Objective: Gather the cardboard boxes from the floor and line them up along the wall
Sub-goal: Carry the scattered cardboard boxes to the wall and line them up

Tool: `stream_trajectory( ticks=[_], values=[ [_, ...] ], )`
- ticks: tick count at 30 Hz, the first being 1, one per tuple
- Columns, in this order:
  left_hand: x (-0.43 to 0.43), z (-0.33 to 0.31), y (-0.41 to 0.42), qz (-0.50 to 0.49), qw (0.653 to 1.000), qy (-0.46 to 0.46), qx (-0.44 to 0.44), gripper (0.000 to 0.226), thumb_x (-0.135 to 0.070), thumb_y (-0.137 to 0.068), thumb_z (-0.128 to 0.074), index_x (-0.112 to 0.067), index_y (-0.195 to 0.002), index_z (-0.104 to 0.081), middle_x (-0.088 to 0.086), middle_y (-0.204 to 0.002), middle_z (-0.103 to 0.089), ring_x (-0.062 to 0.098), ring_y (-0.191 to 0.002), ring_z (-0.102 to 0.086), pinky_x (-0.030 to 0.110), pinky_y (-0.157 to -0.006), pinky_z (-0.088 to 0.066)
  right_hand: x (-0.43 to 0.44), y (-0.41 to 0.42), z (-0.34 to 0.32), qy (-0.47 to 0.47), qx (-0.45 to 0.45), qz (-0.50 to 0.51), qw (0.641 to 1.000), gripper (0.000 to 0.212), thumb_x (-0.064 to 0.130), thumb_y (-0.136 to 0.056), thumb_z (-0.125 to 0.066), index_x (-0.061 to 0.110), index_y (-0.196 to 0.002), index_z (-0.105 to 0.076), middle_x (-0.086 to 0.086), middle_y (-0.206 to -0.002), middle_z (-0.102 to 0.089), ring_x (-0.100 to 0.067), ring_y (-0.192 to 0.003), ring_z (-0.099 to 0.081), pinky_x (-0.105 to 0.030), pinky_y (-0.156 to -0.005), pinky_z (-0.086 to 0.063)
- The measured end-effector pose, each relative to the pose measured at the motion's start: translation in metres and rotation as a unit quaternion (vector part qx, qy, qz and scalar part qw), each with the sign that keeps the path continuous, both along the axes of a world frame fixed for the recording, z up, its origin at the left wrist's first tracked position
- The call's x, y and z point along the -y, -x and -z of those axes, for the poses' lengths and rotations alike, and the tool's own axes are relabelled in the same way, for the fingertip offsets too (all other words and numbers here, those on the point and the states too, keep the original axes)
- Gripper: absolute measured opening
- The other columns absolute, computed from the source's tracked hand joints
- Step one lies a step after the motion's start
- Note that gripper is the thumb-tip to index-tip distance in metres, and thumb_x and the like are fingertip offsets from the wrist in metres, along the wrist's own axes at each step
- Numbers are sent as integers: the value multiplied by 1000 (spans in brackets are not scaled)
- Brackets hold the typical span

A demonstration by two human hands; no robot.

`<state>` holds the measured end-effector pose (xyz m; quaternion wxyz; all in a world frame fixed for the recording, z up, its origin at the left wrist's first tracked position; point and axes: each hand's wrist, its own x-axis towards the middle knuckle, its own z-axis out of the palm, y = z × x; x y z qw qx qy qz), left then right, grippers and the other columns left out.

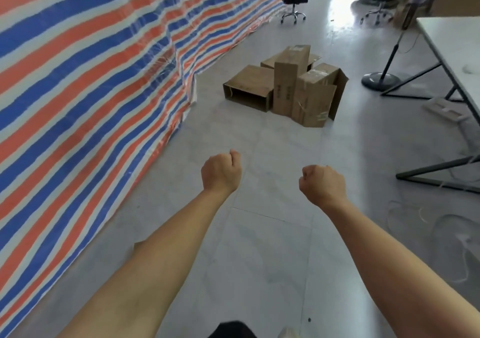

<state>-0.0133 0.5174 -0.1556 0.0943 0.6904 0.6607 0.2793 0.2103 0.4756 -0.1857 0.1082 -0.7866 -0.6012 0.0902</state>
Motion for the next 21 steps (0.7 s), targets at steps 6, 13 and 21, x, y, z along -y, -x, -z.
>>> stream_trajectory(
  ticks=[6,13,21],
  values=[
    [-129,24,-74,-19,999,22,16,55,-21,-104,-37,-6,-52,-45,20,-59,-56,37,-61,-57,33,-55,-29,-130,-67,13,17,9,-26,999,24,18,-88,-55,17,-64,-48,-5,-69,-53,-30,-68,-47,-30,-62,-39],
    [-320,48,-173,3,998,41,41,61,-23,-105,-34,-11,-45,-37,2,-46,-39,23,-47,-41,31,-49,-22,-305,-175,34,35,20,5,999,32,16,-85,-54,14,-57,-39,-2,-60,-47,-30,-63,-48,-28,-57,-35],
    [-517,25,-334,70,995,50,41,62,-28,-106,-32,-14,-46,-37,1,-48,-38,21,-50,-40,32,-49,-22,-466,-325,9,5,24,82,996,32,15,-86,-53,12,-57,-40,-2,-55,-47,-24,-53,-43,-25,-47,-26]
  ],
)
